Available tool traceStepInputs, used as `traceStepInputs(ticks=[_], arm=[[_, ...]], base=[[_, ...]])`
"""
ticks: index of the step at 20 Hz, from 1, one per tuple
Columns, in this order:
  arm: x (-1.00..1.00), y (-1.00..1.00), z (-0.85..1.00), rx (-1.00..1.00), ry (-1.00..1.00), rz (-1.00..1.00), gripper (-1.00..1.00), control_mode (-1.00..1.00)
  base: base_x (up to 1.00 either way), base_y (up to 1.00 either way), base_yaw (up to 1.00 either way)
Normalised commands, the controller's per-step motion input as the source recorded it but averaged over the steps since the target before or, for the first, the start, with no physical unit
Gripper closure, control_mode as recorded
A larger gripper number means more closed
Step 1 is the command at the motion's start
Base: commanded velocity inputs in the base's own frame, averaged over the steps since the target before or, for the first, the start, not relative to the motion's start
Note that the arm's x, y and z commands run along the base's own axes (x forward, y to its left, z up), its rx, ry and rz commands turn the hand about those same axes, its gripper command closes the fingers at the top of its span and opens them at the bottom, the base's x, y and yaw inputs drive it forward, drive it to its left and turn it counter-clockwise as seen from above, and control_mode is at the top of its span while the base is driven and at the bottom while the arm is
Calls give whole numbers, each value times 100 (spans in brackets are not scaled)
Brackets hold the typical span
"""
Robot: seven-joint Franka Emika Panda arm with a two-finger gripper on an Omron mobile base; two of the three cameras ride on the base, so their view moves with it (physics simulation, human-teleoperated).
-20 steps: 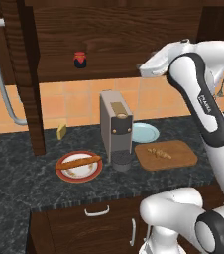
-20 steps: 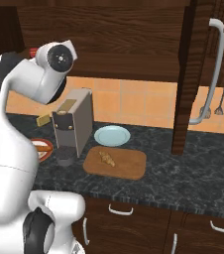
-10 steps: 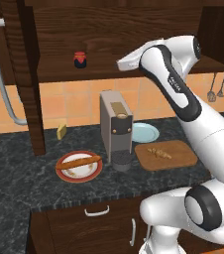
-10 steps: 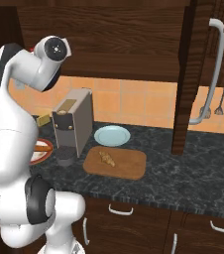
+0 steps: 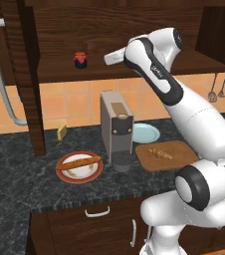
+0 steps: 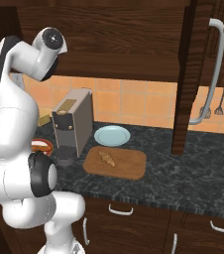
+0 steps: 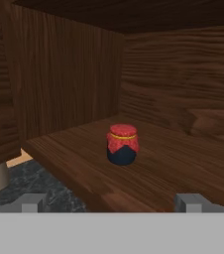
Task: From the different types of pastries on the counter, select a croissant and place it on the cutting board. Then retrieve a jar of jam from the cabinet and place it alongside the croissant on the cutting board.
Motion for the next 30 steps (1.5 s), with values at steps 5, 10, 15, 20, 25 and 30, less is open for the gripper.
traceStepInputs(ticks=[5, 10, 15, 20, 25, 30], arm=[[6, 26, -2, 0, 0, 0, -100, -100], [12, 19, -8, 0, 0, 0, -100, -100], [36, 15, -8, 0, 0, 0, -100, -100], [29, 4, -3, 0, 0, 0, -100, -100], [39, 20, -7, 0, 5, 0, -100, -100], [34, 21, -10, 0, 5, 0, -100, -100]], base=[[0, 0, 0], [0, 0, 0], [0, 0, 0], [0, 0, 0], [0, 0, 0], [0, 0, 0]])
